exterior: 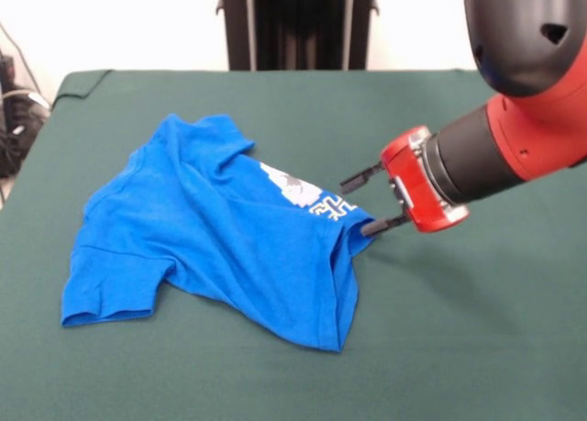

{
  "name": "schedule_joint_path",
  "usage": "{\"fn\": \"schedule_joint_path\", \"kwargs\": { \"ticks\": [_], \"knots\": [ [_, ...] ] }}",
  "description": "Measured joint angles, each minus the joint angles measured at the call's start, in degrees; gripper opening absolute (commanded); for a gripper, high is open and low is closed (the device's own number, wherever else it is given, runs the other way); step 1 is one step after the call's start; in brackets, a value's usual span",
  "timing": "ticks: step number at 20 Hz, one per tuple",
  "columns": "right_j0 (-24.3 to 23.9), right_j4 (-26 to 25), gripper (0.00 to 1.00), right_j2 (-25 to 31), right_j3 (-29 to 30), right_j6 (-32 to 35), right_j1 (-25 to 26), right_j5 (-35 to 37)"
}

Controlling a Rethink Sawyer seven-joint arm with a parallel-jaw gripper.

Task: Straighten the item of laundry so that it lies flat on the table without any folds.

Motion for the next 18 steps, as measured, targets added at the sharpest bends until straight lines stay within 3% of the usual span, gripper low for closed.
{"fn": "schedule_joint_path", "kwargs": {
  "ticks": [7,18],
  "knots": [
    [-0.4,0.0,1.0,-0.5,0.0,0.0,0.0,-1.4],
    [-0.4,0.0,1.0,-1.2,0.3,0.0,1.4,-11.3]
  ]
}}
